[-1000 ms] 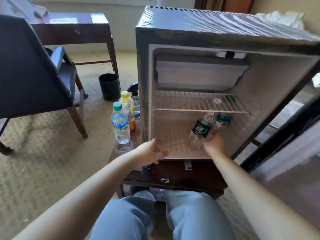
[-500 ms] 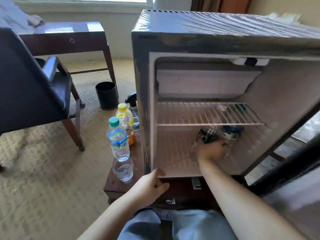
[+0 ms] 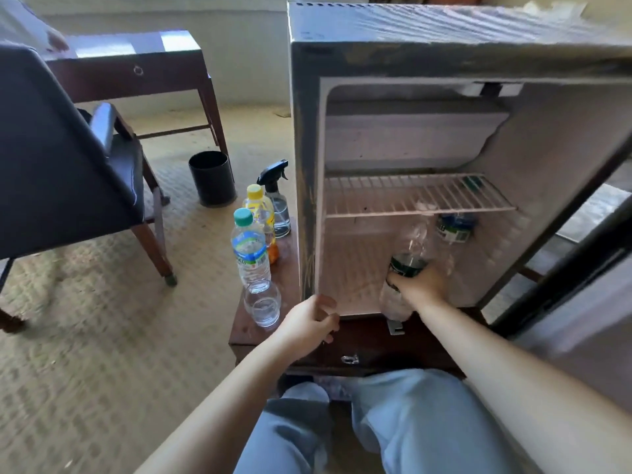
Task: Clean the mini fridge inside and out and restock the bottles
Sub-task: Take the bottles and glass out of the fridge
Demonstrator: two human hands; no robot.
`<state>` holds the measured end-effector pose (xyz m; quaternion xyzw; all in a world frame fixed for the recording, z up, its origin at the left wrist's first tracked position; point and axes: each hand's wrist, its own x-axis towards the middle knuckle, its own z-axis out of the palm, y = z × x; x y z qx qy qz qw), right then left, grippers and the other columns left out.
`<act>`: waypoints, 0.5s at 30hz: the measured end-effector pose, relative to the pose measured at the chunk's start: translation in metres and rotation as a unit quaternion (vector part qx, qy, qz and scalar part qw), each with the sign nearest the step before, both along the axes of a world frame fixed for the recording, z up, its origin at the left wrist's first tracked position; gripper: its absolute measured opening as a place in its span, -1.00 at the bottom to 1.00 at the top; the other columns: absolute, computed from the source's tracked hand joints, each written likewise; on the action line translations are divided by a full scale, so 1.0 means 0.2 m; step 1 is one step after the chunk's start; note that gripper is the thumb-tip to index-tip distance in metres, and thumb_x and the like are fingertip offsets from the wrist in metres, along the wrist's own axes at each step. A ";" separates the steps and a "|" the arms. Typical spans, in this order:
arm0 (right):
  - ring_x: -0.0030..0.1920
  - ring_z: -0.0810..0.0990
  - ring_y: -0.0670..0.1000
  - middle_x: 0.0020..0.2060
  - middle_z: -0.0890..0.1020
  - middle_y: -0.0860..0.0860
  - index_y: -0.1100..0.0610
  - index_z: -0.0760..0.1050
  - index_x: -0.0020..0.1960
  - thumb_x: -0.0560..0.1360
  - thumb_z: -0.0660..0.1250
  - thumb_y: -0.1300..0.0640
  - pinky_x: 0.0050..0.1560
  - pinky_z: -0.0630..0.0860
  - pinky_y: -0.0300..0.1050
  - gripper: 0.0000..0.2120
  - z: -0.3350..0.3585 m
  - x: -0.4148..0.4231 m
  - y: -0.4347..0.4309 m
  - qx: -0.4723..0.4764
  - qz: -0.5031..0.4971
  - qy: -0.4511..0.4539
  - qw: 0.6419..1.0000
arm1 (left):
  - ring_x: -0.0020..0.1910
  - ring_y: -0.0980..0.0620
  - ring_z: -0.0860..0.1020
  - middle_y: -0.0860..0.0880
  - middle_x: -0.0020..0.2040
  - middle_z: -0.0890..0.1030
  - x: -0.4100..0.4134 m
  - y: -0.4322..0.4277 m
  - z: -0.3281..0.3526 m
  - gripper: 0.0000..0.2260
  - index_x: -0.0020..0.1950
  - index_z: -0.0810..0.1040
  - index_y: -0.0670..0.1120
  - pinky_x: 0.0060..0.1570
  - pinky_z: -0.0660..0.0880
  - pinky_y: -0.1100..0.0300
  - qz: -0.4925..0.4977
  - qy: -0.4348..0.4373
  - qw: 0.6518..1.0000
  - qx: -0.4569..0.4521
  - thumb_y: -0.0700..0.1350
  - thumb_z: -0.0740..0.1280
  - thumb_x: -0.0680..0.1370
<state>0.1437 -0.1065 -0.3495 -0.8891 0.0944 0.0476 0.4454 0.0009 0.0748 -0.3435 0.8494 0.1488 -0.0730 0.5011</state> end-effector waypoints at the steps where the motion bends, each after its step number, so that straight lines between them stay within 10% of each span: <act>1: -0.13 0.58 0.08 -0.04 0.60 0.06 0.17 0.44 0.20 0.34 0.52 0.02 -0.22 0.43 -0.17 -0.48 0.01 -0.07 -0.01 -0.005 0.006 0.011 1.000 | -0.24 0.06 0.66 0.05 -0.15 0.67 -0.01 -0.01 0.03 -0.83 0.11 0.46 0.01 -0.25 0.52 0.23 0.006 -0.006 1.000 -0.004 -0.10 0.29 0.52; 8: -0.09 0.59 0.00 -0.05 0.64 -0.05 0.01 0.46 0.12 0.22 0.60 0.03 -0.17 0.43 -0.18 -0.47 0.05 -0.55 0.07 -0.035 0.155 0.008 0.987 | 0.11 0.05 0.57 0.03 0.18 0.55 -0.15 -0.01 0.26 -0.32 0.36 0.37 0.08 0.14 0.53 0.08 0.045 -0.100 0.993 -0.047 0.31 0.39 0.31; 15: 0.04 0.60 -0.02 0.01 0.64 -0.08 -0.02 0.43 0.19 0.21 0.59 -0.04 0.02 0.52 -0.12 -0.38 0.26 -0.81 0.29 -0.024 0.262 -0.061 0.963 | -0.16 0.15 0.58 0.11 -0.03 0.58 -0.37 0.15 0.61 -0.85 -0.04 0.57 0.05 -0.26 0.54 0.26 0.045 -0.222 0.971 0.070 0.02 0.47 0.45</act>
